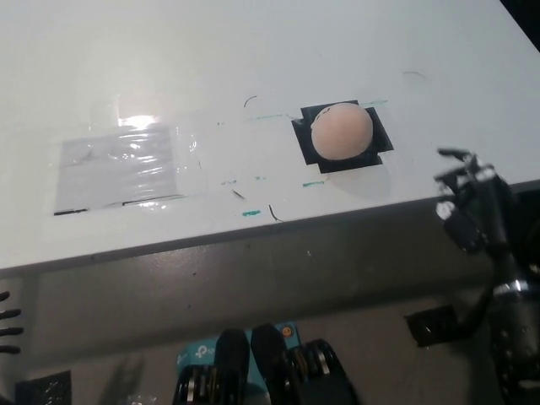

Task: The robot uses its right hand to grab and squeeze a pink dumpling toy kept on the black mask on the desk

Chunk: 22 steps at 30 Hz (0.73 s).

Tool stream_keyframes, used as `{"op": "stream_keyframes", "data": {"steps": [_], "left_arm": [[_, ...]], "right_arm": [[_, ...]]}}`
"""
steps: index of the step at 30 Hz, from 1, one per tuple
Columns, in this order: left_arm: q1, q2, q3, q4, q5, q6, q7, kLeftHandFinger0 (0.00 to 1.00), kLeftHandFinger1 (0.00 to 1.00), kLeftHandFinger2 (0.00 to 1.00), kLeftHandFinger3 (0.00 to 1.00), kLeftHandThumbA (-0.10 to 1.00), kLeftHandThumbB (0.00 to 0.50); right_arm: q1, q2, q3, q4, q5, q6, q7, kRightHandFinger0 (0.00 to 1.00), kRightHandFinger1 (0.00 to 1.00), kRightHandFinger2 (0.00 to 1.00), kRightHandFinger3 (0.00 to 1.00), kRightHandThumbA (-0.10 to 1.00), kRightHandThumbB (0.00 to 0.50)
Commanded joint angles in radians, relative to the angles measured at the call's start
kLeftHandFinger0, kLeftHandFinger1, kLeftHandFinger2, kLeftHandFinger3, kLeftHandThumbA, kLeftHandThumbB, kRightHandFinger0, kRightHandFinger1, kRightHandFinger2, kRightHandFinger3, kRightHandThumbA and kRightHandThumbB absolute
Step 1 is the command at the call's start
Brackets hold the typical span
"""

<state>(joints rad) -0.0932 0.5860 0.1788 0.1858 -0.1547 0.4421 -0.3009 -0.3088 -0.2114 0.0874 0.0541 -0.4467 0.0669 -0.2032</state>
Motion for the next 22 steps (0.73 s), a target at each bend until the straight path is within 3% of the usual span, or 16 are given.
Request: {"op": "stream_keyframes", "data": {"steps": [1,4,7,10,22], "left_arm": [[-0.002,0.028,0.013,-0.026,0.003,-0.002,0.0,0.67,0.79,0.87,0.97,1.0,0.037],[0.0,0.025,0.012,-0.016,0.001,-0.016,-0.003,0.65,0.78,0.88,0.97,1.0,0.044],[0.006,0.017,0.015,-0.032,-0.001,0.0,0.005,0.64,0.77,0.86,0.96,1.0,0.05],[0.006,0.011,0.019,-0.032,-0.001,-0.001,0.012,0.65,0.77,0.85,0.96,1.0,0.029],[0.01,0.012,0.014,-0.022,0.005,-0.018,0.005,0.63,0.77,0.86,0.96,1.0,0.055]], "right_arm": [[-0.007,0.048,-0.093,0.013,0.211,-0.101,0.017,0.2,0.25,0.4,0.7,-0.1,0.144],[-0.015,0.068,-0.141,0.05,0.284,-0.102,0.039,0.15,0.2,0.35,0.7,-0.1,0.14],[-0.038,0.102,-0.201,0.093,0.361,-0.074,0.047,0.03,0.08,0.26,0.66,-0.1,0.114],[-0.049,0.115,-0.217,0.107,0.372,-0.051,0.06,0.01,0.06,0.24,0.65,-0.1,0.13],[-0.059,0.126,-0.233,0.117,0.387,-0.016,0.073,0.0,0.05,0.19,0.64,-0.1,0.134]]}}
